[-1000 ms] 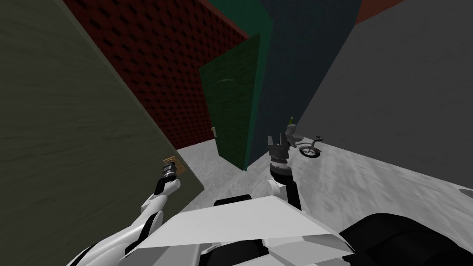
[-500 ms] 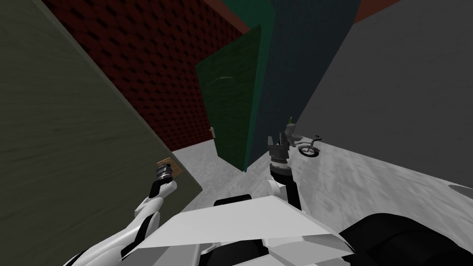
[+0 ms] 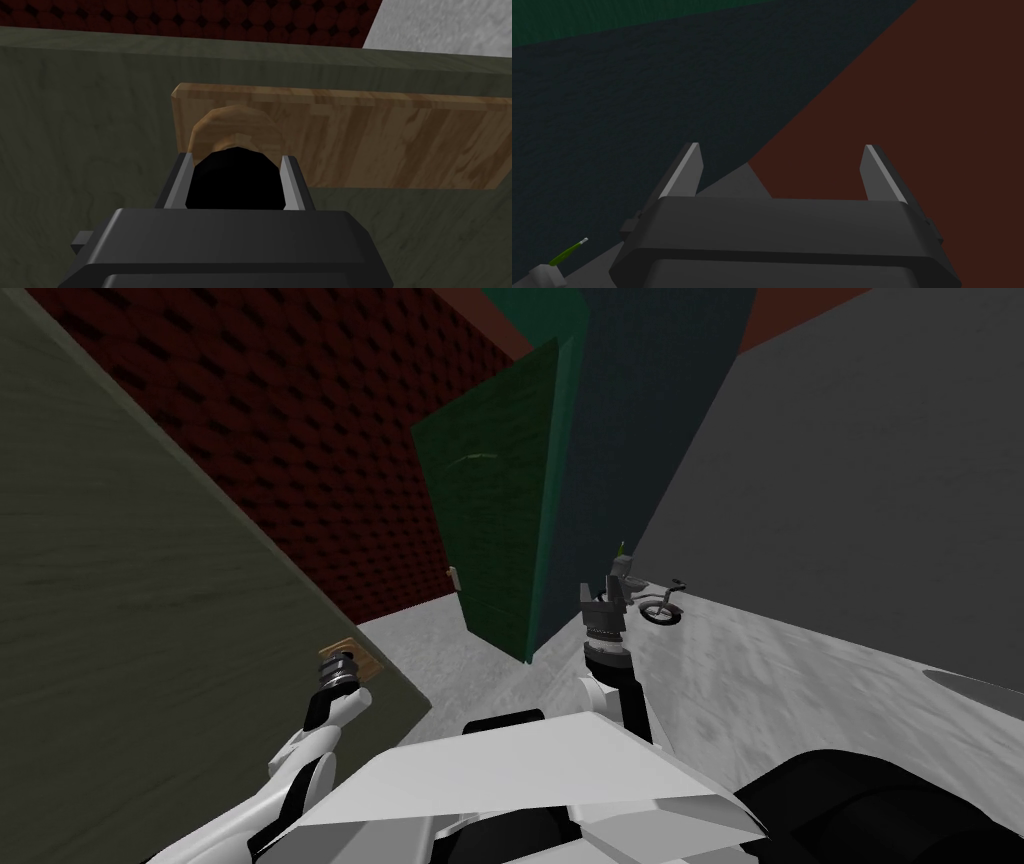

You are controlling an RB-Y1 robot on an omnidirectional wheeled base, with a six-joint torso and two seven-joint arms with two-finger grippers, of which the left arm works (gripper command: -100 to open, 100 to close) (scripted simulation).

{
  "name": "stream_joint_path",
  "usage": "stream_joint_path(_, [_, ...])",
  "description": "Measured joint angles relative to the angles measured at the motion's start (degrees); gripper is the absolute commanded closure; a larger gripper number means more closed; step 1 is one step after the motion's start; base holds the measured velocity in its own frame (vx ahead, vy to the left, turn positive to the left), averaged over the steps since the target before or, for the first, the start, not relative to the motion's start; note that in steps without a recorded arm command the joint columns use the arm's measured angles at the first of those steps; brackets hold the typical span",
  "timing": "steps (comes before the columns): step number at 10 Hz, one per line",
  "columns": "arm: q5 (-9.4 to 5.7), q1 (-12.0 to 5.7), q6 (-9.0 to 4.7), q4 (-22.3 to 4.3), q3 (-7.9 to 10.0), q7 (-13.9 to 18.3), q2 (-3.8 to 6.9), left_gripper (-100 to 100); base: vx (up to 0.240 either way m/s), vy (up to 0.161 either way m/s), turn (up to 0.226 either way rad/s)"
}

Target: Push the door open

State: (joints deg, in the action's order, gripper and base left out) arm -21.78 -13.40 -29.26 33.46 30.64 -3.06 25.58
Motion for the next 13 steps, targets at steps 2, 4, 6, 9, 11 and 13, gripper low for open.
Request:
stream_joint_path(2, [0.23,0.1,-0.98,-2.25,1.62,0.79,1.25,100,0.095,0.027,-0.048])
stream_joint_path(4, [0.15,0.96,-0.82,-0.88,3.28,0.16,0.97,100,0.061,0.018,-0.074])
stream_joint_path(6, [0.05,2.46,0.48,0.89,5.59,-0.49,0.84,100,0.076,0.007,-0.047])
stream_joint_path(9, [0.21,3.03,-0.18,-0.56,7.84,-0.59,1.53,100,0.099,0.014,-0.084])
stream_joint_path(11, [0.15,4.37,0.51,0.43,10.72,-1.04,1.61,100,0.104,0.034,-0.052])
stream_joint_path(13, [0.4,4.05,-0.81,-2.28,11.82,-0.34,3.17,100,0.097,0.031,-0.1])
